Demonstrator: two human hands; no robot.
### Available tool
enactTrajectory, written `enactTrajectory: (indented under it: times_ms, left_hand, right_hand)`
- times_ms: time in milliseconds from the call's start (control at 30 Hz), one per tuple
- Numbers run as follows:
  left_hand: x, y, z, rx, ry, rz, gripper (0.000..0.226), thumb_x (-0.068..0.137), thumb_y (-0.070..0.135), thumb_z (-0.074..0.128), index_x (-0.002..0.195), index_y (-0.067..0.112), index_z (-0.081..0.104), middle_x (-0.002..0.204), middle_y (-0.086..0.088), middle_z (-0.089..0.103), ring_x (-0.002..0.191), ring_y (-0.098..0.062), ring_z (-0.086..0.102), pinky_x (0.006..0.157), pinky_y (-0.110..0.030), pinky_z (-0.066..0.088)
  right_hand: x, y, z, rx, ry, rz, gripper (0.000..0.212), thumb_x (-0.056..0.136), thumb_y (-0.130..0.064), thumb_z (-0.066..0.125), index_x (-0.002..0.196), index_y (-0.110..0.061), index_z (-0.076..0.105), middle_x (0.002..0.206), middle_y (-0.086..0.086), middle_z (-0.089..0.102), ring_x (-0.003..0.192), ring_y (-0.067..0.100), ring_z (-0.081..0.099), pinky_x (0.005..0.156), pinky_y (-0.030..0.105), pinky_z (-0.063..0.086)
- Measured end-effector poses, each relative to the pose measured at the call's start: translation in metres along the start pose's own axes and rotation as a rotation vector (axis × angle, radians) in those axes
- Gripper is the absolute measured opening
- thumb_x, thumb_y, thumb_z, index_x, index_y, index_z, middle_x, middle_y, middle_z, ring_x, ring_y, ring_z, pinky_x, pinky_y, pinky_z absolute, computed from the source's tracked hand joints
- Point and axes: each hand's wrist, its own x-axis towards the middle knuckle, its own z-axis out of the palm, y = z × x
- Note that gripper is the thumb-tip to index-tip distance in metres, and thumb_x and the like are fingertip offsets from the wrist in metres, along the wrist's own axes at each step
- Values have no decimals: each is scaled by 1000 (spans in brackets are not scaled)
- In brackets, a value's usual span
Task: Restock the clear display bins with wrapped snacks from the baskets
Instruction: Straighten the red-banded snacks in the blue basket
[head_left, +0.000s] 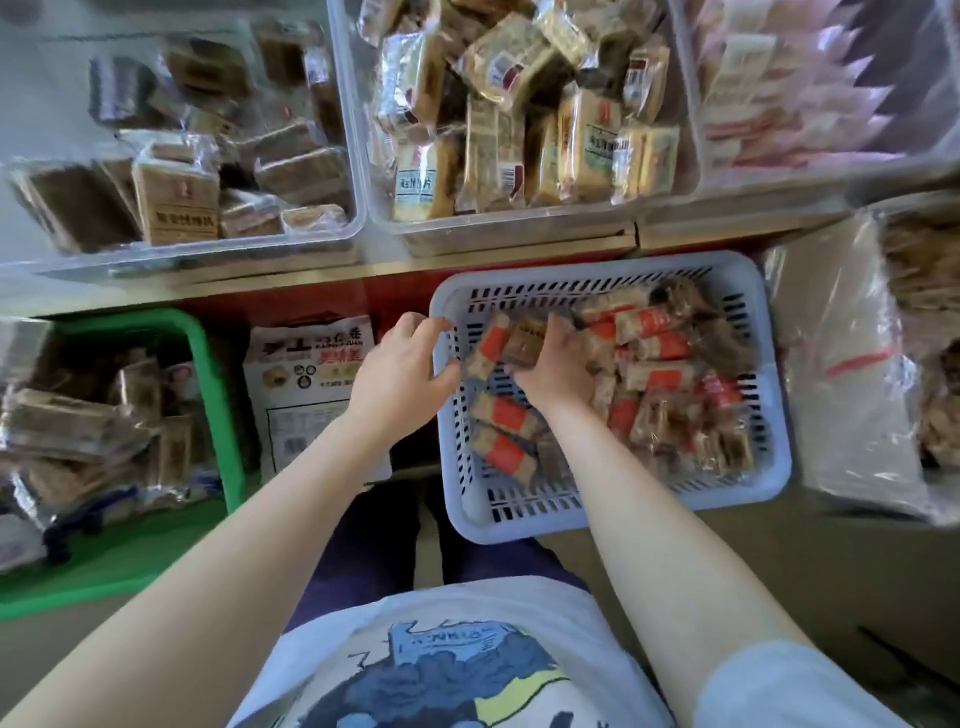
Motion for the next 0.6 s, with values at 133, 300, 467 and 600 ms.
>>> enactTrajectory:
  times_ms: [133, 300, 467, 600]
  left_hand:
    - [0, -1, 0, 3, -6, -1, 49, 94, 36, 52, 140, 21, 45, 128, 0, 49, 82, -15, 52, 61, -29, 42]
    - [-1, 2, -4, 13, -14, 82, 58, 90, 35, 61, 143, 23, 41, 137, -2, 45, 96, -19, 54, 63, -27, 40]
    - [-9, 16, -36, -24, 82, 264, 67, 80, 26, 77, 140, 23, 47, 141, -6, 46, 122, -30, 49, 84, -41, 53]
    - [-22, 19, -84, -55, 384, 257, 44, 75, 22, 82, 114, 13, 64, 117, -4, 62, 107, -27, 57, 74, -36, 52]
  right_hand:
    - [10, -11, 1, -9, 9, -8, 87, 91, -31, 70, 155, -26, 12, 152, 15, 38, 121, 34, 56, 73, 36, 50]
    - [-19, -27, -37, 338, -126, -90, 77, 79, -45, 81, 140, -24, 40, 131, -3, 53, 122, 21, 54, 85, 33, 45]
    - [-75, -55, -101, 403, -340, -329, 81, 80, -49, 79, 148, -28, 41, 134, -14, 47, 121, 6, 43, 91, 26, 37]
    - [-100, -91, -140, 444, -284, -472, 77, 80, -56, 75, 147, -37, 41, 129, -18, 51, 118, 3, 49, 87, 25, 40]
